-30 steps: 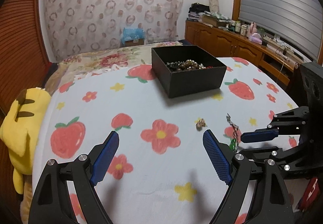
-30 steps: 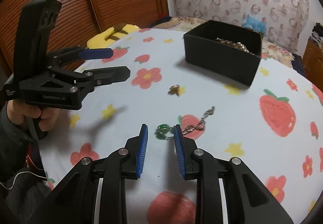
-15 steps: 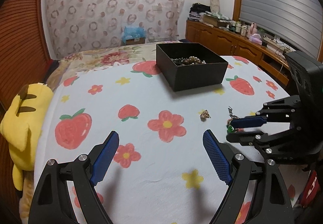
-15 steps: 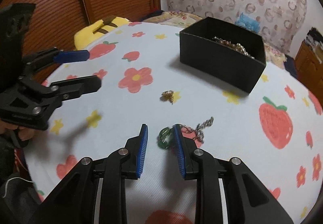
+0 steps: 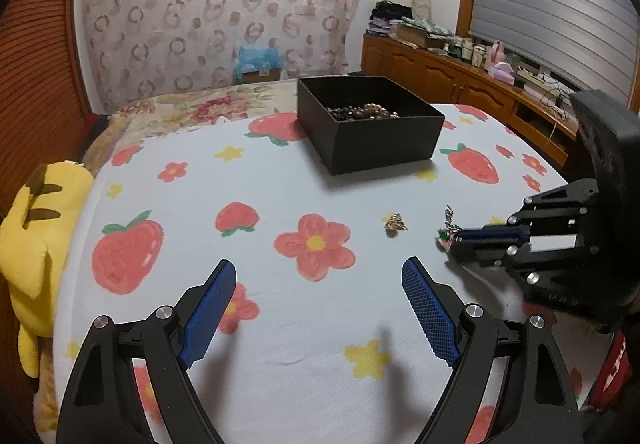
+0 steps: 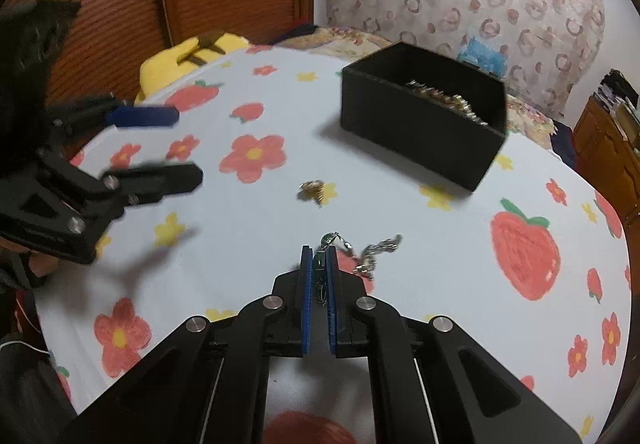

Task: Organize jewelry
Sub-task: 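Grasp the silver chain with green pendant with the right gripper, then grasp the gold brooch with the left gripper while the right holds the chain, then carry the brooch and chain into the black box and open both grippers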

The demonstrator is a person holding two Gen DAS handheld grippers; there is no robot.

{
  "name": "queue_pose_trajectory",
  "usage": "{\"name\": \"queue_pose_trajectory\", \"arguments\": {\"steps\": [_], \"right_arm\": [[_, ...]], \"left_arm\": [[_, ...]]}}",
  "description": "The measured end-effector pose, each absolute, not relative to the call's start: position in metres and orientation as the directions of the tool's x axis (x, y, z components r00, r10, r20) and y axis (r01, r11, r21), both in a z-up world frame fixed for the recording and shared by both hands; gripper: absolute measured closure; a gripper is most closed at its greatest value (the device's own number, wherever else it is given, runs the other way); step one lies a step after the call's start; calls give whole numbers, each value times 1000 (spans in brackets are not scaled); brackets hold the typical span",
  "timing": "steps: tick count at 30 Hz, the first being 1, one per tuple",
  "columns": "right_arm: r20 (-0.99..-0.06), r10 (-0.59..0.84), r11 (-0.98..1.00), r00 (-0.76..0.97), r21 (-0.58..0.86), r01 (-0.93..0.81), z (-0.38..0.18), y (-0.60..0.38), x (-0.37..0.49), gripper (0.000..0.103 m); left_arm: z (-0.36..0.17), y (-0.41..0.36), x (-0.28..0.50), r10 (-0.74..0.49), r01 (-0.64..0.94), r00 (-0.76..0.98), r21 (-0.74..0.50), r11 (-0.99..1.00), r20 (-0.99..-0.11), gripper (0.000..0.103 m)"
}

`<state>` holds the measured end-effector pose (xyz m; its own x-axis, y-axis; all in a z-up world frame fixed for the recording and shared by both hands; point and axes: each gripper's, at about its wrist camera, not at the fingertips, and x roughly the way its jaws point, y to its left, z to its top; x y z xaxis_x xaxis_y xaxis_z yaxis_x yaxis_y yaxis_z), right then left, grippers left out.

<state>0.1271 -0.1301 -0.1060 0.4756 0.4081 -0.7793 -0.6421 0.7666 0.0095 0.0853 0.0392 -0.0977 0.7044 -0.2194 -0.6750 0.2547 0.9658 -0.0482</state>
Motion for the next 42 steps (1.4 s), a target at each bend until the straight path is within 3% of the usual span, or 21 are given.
{"name": "queue_pose_trajectory", "arguments": {"steps": [5, 8, 18, 28, 33, 42], "right_arm": [[-749, 423, 788, 511, 26, -615, -90, -150, 130, 96], [-730, 428, 800, 533, 31, -599, -80, -163, 131, 96], [-693, 437, 813, 574, 32, -581, -59, -183, 135, 96], [-683, 444, 815, 580, 38, -579, -54, -188, 136, 96], [-683, 446, 814, 579, 41, -579, -54, -189, 136, 96], [-668, 467, 804, 580, 49, -592, -45, -187, 142, 96]], "left_arm": [[-98, 27, 95, -246, 280, 691, -62, 958, -680, 23], [-99, 18, 102, -259, 298, 674, -67, 952, -692, 38], [-107, -16, 122, -289, 356, 626, -64, 932, -724, 61], [-114, -30, 138, -300, 368, 604, -76, 927, -738, 75], [-117, -30, 143, -301, 357, 592, -91, 930, -748, 89], [-105, -26, 142, -313, 353, 623, -100, 930, -717, 96]]}}
